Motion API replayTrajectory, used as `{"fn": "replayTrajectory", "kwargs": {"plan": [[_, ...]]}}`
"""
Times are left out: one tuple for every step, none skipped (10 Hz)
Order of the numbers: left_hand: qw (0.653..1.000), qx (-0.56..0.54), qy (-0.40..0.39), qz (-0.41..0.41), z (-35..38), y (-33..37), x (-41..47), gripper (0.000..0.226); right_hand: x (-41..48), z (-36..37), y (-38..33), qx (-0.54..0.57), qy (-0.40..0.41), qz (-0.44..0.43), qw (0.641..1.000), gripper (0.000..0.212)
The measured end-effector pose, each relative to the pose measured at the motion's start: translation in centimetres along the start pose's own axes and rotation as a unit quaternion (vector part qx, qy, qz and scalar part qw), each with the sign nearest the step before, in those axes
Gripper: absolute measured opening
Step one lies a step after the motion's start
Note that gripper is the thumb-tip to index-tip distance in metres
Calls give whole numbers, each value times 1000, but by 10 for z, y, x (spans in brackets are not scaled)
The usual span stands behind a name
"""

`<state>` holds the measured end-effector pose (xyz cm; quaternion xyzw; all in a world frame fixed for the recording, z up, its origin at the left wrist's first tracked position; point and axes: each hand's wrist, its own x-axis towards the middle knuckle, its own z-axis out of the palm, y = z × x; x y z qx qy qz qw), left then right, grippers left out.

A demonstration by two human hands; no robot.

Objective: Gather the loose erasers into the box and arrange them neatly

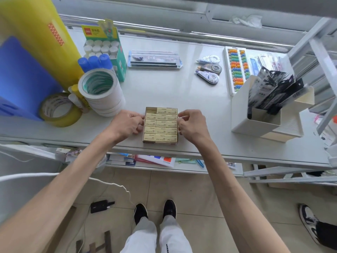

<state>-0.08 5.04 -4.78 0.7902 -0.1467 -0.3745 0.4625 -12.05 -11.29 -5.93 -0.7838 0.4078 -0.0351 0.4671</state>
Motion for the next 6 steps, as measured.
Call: {"fn": "replayTrajectory", "kwargs": {"plan": [[999,23,-36,2,-3,3,0,56,3,2,-2,-1,30,0,1000,21],[997,29,-65,11,0,12,-5,52,5,-1,-2,8,39,9,999,24],[997,-6,-75,20,9,19,-6,51,7,-7,0,3,56,9,998,25],[994,-26,-108,11,17,23,-5,52,9,-15,0,-15,77,17,997,25],[990,1,-139,15,19,20,0,54,7,-20,-1,-26,78,18,996,25],[996,-2,-87,11,13,13,6,49,-3,-31,-4,-30,137,-5,990,32]]}}
